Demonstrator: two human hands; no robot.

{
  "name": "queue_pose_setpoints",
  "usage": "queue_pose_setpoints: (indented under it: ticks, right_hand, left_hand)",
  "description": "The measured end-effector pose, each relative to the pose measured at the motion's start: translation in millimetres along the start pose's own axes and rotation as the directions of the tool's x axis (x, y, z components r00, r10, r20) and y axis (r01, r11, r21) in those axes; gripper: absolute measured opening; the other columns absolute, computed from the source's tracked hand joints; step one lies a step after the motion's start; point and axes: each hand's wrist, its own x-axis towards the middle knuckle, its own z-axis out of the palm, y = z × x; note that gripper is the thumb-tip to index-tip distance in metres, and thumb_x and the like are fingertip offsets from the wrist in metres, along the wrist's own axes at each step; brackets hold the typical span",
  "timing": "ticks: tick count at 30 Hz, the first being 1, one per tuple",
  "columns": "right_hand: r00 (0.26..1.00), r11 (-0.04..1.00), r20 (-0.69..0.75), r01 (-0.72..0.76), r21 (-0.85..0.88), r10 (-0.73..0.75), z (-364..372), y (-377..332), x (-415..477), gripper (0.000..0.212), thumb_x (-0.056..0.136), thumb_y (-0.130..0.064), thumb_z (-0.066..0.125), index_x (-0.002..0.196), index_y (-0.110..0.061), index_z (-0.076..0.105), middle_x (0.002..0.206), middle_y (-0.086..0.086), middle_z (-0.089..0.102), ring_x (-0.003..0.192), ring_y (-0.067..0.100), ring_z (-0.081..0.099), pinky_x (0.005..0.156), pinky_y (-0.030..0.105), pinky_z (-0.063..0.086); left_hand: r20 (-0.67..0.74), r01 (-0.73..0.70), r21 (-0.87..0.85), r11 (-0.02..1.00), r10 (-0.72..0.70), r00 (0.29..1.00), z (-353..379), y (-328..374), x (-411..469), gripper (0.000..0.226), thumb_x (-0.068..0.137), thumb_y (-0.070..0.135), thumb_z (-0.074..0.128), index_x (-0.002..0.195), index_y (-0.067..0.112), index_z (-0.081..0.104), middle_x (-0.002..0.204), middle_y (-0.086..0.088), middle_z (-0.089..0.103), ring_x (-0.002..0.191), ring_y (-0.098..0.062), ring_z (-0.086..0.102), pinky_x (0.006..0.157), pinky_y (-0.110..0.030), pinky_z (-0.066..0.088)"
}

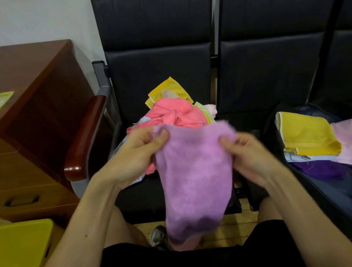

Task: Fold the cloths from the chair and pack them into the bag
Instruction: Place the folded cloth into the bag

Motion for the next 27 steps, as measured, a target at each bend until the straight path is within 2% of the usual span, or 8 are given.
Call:
queue_pose_setpoints:
  ticks: [2, 5, 10, 13, 17, 21, 24, 27]
  right_hand:
    - [0.960, 0.963, -0.108, 0.245, -0.107, -0.257, 12.2, -36.6, -3.9, 0.031, 0.071, -0.041, 0.079, 0.086, -0.014, 0.078, 0.088, 0.005, 0.076, 0.080, 0.014, 0.069, 0.073, 0.027, 0.056]
    - [0.897, 0.855, -0.020, 0.415, -0.310, -0.442, 41.6, -66.9, -16.2, 0.020, 0.085, -0.031, 0.063, 0.092, -0.017, 0.074, 0.086, -0.001, 0.075, 0.080, 0.011, 0.069, 0.069, 0.022, 0.055]
    - [0.846, 0.787, -0.107, 0.430, -0.443, -0.522, 43.4, -64.0, -16.8, 0.012, 0.096, -0.022, 0.060, 0.096, -0.021, 0.072, 0.086, -0.009, 0.074, 0.080, 0.005, 0.068, 0.068, 0.017, 0.051]
    - [0.827, 0.776, -0.150, 0.424, -0.467, -0.542, 37.0, -59.4, -15.8, 0.013, 0.098, -0.022, 0.059, 0.093, -0.022, 0.071, 0.079, -0.012, 0.070, 0.073, 0.002, 0.063, 0.064, 0.016, 0.049]
    - [0.816, 0.785, -0.183, 0.426, -0.450, -0.548, 31.6, -53.5, -15.8, 0.017, 0.099, -0.018, 0.058, 0.086, -0.023, 0.068, 0.070, -0.019, 0.063, 0.065, -0.002, 0.056, 0.060, 0.012, 0.044]
    - [0.845, 0.869, -0.280, 0.354, -0.346, -0.455, 21.6, -44.6, -15.9, 0.018, 0.098, -0.024, 0.059, 0.086, -0.019, 0.070, 0.078, -0.007, 0.066, 0.071, 0.005, 0.058, 0.061, 0.018, 0.047]
    - [0.908, 0.982, -0.373, 0.173, -0.079, -0.190, 15.7, -32.1, -15.3, 0.023, 0.097, -0.032, 0.059, 0.089, -0.017, 0.073, 0.088, 0.003, 0.071, 0.079, 0.014, 0.064, 0.062, 0.023, 0.052]
    - [0.936, 0.996, -0.352, 0.044, 0.075, -0.015, 14.4, -13.2, -13.0, 0.038, 0.092, -0.045, 0.060, 0.105, -0.013, 0.075, 0.104, 0.007, 0.074, 0.096, 0.021, 0.070, 0.072, 0.030, 0.056]
  left_hand:
    - [-0.217, -0.086, 0.045, 0.995, 0.094, 0.972, -3.3, 1.3, 2.1, 0.038, 0.091, 0.038, 0.053, 0.100, 0.005, 0.070, 0.094, -0.009, 0.075, 0.090, -0.021, 0.068, 0.084, -0.037, 0.057]
    - [-0.374, -0.179, 0.107, 0.978, 0.207, 0.904, 6.4, 5.4, 2.2, 0.029, 0.101, 0.029, 0.046, 0.088, 0.014, 0.068, 0.074, 0.012, 0.071, 0.077, -0.002, 0.065, 0.071, -0.019, 0.056]
    - [-0.453, -0.313, 0.234, 0.921, 0.388, 0.803, 17.7, 8.6, 2.6, 0.025, 0.103, 0.027, 0.041, 0.089, 0.029, 0.061, 0.075, 0.020, 0.064, 0.075, 0.002, 0.060, 0.067, -0.015, 0.052]
    - [-0.446, -0.365, 0.258, 0.895, 0.445, 0.776, 25.7, 8.4, 7.2, 0.027, 0.099, 0.037, 0.040, 0.085, 0.022, 0.058, 0.071, 0.017, 0.056, 0.067, 0.003, 0.050, 0.062, -0.010, 0.042]
    - [-0.442, -0.357, 0.263, 0.896, 0.441, 0.781, 35.8, 7.3, 15.7, 0.038, 0.106, 0.032, 0.039, 0.095, 0.001, 0.058, 0.082, -0.011, 0.055, 0.072, -0.012, 0.051, 0.065, -0.023, 0.044]
    - [-0.450, -0.266, 0.112, 0.957, 0.287, 0.845, 47.3, 7.1, 21.3, 0.025, 0.105, 0.033, 0.042, 0.099, 0.027, 0.066, 0.095, 0.000, 0.069, 0.092, -0.022, 0.067, 0.084, -0.038, 0.057]
    - [-0.431, -0.216, 0.014, 0.976, 0.200, 0.880, 56.1, 10.5, 21.6, 0.026, 0.106, 0.030, 0.043, 0.095, 0.027, 0.066, 0.088, 0.001, 0.070, 0.086, -0.016, 0.066, 0.081, -0.034, 0.057]
    - [-0.421, -0.185, -0.053, 0.981, 0.146, 0.895, 60.8, 11.3, 21.9, 0.027, 0.106, 0.028, 0.044, 0.095, 0.015, 0.066, 0.089, -0.004, 0.067, 0.086, -0.015, 0.063, 0.080, -0.035, 0.055]
